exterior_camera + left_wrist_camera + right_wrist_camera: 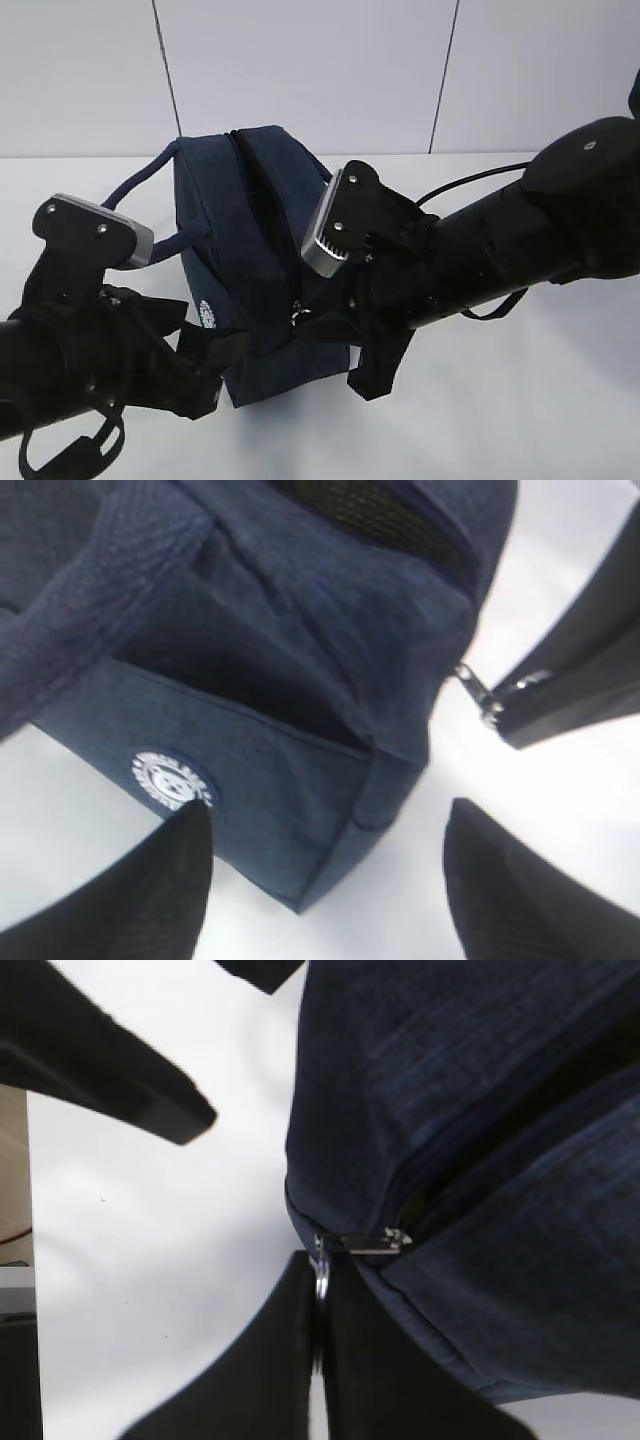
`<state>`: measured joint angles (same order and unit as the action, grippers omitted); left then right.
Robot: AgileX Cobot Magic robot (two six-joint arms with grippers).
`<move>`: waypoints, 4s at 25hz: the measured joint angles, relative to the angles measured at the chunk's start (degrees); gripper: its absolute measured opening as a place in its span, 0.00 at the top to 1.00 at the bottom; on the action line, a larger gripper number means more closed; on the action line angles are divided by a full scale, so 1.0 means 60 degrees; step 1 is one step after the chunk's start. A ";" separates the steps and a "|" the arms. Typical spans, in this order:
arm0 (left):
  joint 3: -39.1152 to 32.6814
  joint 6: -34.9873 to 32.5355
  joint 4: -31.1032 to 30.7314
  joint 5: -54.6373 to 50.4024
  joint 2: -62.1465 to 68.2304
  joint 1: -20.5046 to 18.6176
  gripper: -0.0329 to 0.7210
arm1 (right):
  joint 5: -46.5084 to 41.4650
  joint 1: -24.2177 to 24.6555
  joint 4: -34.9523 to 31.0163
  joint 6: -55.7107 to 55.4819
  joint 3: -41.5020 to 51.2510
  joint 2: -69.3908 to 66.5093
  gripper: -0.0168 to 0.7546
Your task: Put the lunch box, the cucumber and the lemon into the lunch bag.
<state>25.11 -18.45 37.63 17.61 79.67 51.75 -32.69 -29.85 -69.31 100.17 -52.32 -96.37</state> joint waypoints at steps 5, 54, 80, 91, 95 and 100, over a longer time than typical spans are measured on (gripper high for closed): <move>0.0000 0.0154 -0.0133 0.0373 0.0288 0.0000 0.27 | -0.0015 0.0000 -0.0131 0.0000 0.0000 0.0000 1.00; 0.0533 0.1264 -0.1348 0.1531 0.1942 0.0000 0.94 | -0.0111 0.0000 0.0024 0.0145 0.0000 0.0000 1.00; 0.0533 0.1268 -0.1362 0.1531 0.1942 0.0000 0.94 | -0.0315 0.0000 0.0929 0.0013 -0.0497 0.0425 1.00; 0.0533 0.1268 -0.1362 0.1471 0.1942 0.0000 0.94 | -0.0244 0.0000 0.0964 0.0013 -0.0966 0.0427 1.00; 0.0533 0.1268 -0.1362 0.1471 0.1942 0.0000 0.94 | -0.0244 0.0000 0.0982 0.0013 -0.1115 0.0427 1.00; 0.0533 0.1268 -0.1362 0.1471 0.1942 0.0000 0.94 | -0.0152 0.0000 0.0982 -0.0106 -0.1185 0.0427 1.00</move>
<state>28.31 -10.84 29.46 26.44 91.32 51.75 -33.60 -29.85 -63.42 99.53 -59.43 -93.81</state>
